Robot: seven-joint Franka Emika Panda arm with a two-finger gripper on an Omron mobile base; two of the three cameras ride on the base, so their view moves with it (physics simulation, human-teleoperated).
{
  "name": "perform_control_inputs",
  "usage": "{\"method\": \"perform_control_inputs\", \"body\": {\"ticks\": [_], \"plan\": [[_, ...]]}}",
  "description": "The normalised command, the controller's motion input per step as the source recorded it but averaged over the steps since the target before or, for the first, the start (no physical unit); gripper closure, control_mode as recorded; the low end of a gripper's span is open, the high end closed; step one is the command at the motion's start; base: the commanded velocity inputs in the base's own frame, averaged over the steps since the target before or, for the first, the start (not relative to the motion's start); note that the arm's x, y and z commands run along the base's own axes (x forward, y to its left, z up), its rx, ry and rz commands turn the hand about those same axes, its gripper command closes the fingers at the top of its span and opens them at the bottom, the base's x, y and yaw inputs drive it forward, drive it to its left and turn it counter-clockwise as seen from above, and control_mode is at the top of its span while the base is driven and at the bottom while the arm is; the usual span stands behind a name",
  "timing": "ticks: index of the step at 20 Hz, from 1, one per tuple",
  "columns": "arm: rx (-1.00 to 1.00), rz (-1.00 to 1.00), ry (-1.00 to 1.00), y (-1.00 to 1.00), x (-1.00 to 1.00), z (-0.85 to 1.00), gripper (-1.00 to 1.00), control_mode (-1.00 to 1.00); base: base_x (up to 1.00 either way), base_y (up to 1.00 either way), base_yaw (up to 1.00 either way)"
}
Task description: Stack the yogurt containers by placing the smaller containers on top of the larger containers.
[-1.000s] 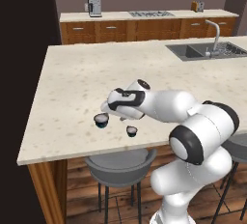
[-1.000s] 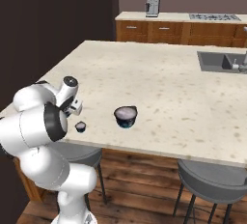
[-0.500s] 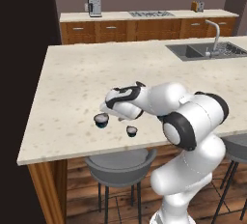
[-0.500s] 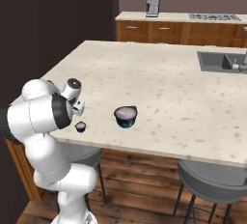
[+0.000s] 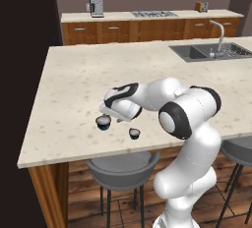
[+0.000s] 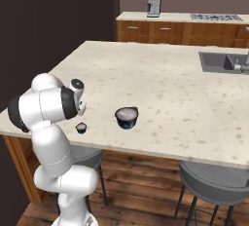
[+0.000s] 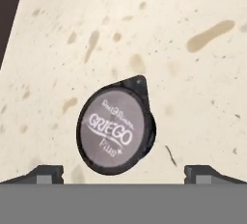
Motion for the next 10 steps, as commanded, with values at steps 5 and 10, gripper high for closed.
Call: {"method": "perform_control_inputs", "body": {"ticks": [5,10], "plan": [[0.00,0.00,0.04,0.12,0.23,-0.19,-1.00,-1.00,0.00,0.00,0.00],[0.00,0.00,0.03,0.11,0.20,-0.20,-1.00,-1.00,0.00,0.00,0.00]]}}
